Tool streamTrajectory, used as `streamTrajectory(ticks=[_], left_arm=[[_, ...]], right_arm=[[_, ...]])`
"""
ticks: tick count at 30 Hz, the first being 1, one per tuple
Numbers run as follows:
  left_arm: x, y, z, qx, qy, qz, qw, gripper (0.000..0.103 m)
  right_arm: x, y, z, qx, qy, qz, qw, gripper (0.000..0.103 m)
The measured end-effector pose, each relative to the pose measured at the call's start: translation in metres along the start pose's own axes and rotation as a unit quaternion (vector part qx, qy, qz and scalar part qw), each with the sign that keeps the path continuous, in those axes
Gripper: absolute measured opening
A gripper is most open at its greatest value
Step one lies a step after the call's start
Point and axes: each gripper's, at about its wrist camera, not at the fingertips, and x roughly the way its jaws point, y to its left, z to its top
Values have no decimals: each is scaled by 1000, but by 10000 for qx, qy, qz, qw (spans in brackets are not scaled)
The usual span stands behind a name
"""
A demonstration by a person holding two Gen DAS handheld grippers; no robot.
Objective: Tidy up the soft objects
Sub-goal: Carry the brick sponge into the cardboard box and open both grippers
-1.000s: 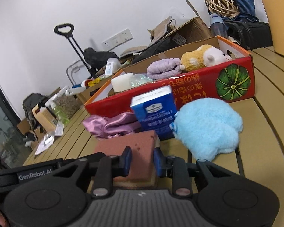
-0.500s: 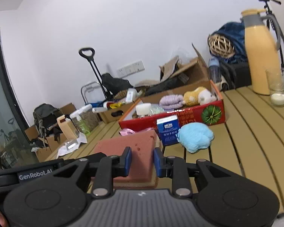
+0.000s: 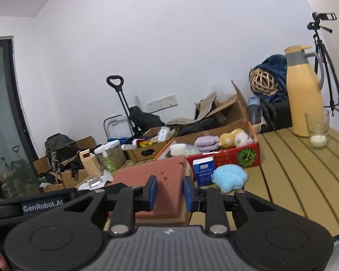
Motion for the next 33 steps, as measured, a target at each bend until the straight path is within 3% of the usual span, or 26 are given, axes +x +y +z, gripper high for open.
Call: streamTrajectory(ticks=[7,11,16,19,25,29,33], left_arm=[[81,2,52,75,128,-250,9996,32],[149,14,86,-50,332,-231,9992,32],[243,33,108,-40,694,-13,9976,32],[294,53,113,-332,1023,56,9942,32],[371,74,102,-390,1653,263,9851,33],[393,79,87,-280,1959,351,9796,35],[395,78,81,-136,1908,482,9804,43]], right_arm=[[43,-35,48,-5,-147,-162,9998,25],[99,-68,84,182,-50,-171,9997,25],[182,-103,108,185,223,-528,9982,25],[233,-136,113,373,520,-619,9960,25],[305,-182,100,527,1006,-976,9887,25],[328,-193,86,414,1422,-1256,9810,24],[336,-182,87,-78,1480,-1569,9764,26]])
